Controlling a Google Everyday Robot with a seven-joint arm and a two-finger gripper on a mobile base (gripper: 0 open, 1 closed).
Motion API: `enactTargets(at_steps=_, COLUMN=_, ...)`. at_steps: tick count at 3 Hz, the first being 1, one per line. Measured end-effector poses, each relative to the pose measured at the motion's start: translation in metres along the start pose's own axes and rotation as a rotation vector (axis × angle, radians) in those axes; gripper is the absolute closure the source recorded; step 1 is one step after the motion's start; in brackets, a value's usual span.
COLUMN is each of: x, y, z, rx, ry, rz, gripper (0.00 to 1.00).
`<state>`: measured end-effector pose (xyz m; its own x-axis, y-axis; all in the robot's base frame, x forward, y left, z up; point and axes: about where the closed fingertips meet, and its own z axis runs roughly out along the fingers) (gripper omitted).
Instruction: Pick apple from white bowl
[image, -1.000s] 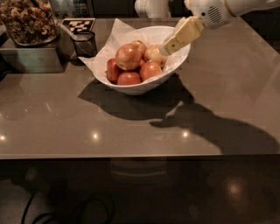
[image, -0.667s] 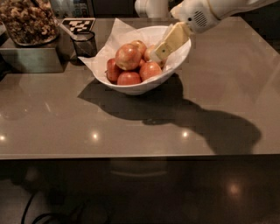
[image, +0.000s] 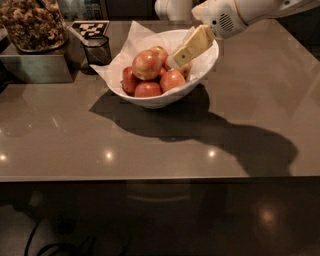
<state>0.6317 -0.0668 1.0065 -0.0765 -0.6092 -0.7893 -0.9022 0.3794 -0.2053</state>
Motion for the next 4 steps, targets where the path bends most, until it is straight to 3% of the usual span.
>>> enactTargets(at_steps=1, x=-0.0165, y=-0.006, z=0.0364, rx=-0.041, ry=-0.044, rz=-0.011, gripper=0.0)
enactTargets(at_steps=2, x=-0.0167, y=-0.0058, z=0.0367, rx=-0.042, ry=-0.044, rz=-0.011, gripper=0.0)
enactTargets(at_steps=3, x=-0.0167, y=-0.0058, z=0.0368, rx=-0.042, ry=-0.044, rz=-0.011, gripper=0.16)
enactTargets(at_steps=4, x=-0.0167, y=-0.0058, z=0.037, rx=-0.043, ry=-0.044, rz=-0.011, gripper=0.15)
